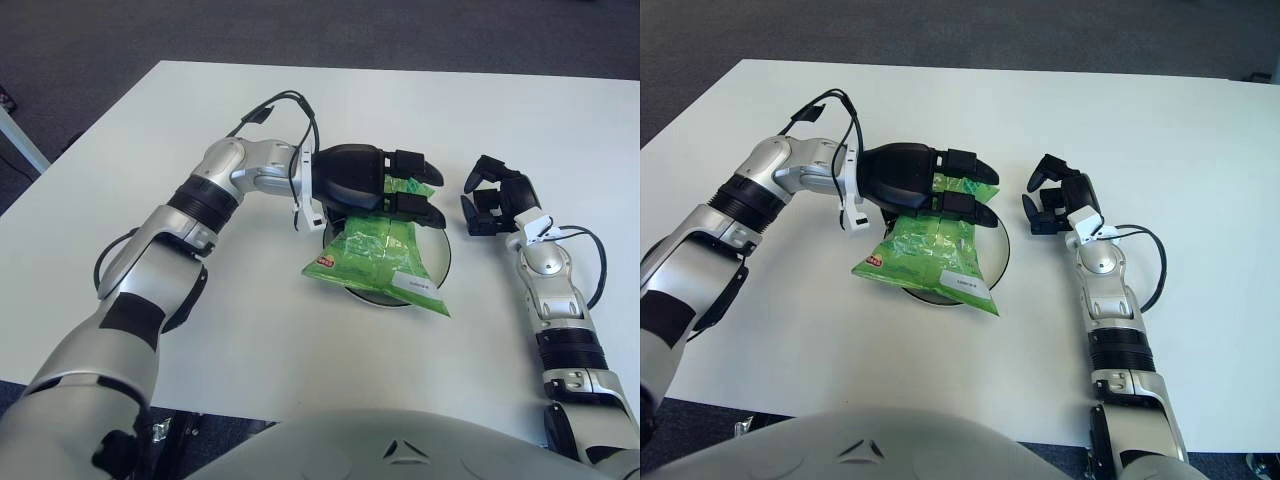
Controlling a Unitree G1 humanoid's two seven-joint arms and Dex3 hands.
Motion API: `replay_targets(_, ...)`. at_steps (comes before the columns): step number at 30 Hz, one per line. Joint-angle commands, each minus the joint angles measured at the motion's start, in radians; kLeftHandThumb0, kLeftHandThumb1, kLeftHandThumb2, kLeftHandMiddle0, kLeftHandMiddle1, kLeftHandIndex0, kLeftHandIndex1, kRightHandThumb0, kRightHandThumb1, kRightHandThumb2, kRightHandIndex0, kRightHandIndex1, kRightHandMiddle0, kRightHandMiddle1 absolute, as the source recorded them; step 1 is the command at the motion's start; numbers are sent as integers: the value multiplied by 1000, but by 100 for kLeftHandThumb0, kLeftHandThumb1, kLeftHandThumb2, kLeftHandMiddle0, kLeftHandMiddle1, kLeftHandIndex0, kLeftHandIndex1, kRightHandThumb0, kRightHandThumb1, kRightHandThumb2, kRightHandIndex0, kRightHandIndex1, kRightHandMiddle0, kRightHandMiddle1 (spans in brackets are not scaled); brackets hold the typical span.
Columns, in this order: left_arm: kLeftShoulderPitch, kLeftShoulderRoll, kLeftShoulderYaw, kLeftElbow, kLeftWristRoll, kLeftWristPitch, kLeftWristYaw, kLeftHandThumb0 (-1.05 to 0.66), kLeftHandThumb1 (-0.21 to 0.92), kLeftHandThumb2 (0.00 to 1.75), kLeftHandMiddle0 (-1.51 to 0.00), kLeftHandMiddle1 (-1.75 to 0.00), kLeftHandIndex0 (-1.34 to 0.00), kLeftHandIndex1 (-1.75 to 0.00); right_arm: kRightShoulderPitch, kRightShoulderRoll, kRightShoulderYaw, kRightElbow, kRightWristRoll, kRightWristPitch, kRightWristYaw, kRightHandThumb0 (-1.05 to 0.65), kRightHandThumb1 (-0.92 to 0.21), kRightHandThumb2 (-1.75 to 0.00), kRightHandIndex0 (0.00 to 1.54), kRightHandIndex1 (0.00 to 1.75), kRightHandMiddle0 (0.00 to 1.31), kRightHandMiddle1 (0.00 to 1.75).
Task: Put the snack into the plate.
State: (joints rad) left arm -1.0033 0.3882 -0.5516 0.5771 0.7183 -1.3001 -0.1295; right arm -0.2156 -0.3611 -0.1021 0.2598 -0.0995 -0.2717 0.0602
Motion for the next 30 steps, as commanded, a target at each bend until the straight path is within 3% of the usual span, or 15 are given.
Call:
replay_targets(1, -36, -5, -58, 59, -145, 7, -101, -89, 80, 51, 0, -1, 0, -1, 10, 5, 0, 57, 39, 14, 49, -52, -24, -141, 132, 175, 68, 175)
replay_targets(6, -46, -1, -106, 77, -333, 53, -244, -95, 78, 43, 0, 0, 0, 0, 1, -1, -1, 58, 63, 61, 87, -52, -23, -142, 129, 175, 69, 175)
replay_targets(13, -32, 13, -119, 29, -517, 149, -439, -100, 77, 37, 0, 0, 0, 0, 17, -19, 14, 19, 0, 135, 58, -53, -21, -145, 128, 175, 71, 175)
replay_targets(30, -14, 0, -76, -31, -702, 264, -713, -100, 72, 30, 0, 0, 0, 0, 13, -23, 30, 24, -69, 134, -8, -54, -18, -149, 134, 175, 73, 175)
